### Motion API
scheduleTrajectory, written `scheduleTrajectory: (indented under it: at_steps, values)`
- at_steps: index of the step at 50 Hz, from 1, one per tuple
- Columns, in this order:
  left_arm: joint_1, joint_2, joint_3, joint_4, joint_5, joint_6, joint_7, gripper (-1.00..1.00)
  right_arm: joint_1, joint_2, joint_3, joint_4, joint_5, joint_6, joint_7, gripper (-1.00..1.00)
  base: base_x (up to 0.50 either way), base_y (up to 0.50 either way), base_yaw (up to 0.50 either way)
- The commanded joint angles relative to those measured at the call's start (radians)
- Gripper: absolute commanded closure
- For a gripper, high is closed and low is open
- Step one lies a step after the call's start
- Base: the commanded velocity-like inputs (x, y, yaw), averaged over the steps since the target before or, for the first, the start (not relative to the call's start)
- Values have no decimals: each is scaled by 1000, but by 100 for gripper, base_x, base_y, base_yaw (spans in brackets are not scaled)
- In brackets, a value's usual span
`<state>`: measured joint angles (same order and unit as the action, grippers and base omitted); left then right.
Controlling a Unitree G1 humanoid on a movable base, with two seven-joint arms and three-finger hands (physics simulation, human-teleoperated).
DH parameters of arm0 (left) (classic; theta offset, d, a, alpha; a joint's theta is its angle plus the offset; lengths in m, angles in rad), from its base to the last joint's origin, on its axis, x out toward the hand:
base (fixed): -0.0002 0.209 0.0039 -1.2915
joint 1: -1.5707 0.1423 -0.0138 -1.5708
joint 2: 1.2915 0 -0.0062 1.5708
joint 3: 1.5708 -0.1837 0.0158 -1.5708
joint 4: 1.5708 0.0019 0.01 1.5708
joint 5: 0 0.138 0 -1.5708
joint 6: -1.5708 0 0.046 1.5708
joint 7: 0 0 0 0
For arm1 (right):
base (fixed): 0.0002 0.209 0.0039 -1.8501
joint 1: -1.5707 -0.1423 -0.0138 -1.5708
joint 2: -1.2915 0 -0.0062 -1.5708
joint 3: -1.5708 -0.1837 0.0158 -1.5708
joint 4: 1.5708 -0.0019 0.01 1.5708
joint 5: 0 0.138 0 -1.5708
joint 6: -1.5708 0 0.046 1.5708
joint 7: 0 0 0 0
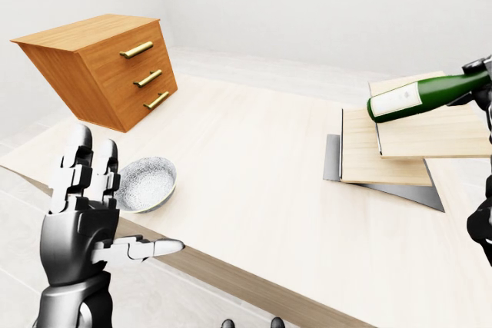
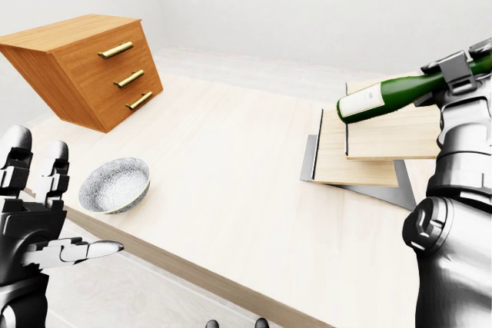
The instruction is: Put the wine bottle on the wine rack.
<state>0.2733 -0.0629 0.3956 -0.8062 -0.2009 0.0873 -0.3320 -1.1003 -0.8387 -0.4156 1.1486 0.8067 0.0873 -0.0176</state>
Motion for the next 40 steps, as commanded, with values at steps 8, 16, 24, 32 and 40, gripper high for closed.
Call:
scheduleTrajectory:
  at_steps: [8, 16, 24, 32, 40]
  values:
    - [0, -1, -3, -10, 2, 0, 2, -100, 58, -4, 32, 41, 24, 0, -37, 100, 0, 0, 0]
    - [-4, 1, 4, -13, -2, 0, 1, -100, 92, -25, 13, 39, 35, 0, -35, 100, 0, 0, 0]
    - [-2, -1, -11, -11, 10, 0, 3, -100, 99, -40, 12, 31, 46, 0, -45, 100, 0, 0, 0]
    - [-3, -1, -19, -14, 16, 0, 7, -100, 99, -37, 18, 36, 48, 0, -43, 100, 0, 0, 0]
    - [-1, 0, -22, -6, 20, 0, 6, -100, 109, -32, 20, 50, 47, 0, -33, 100, 0, 0, 0]
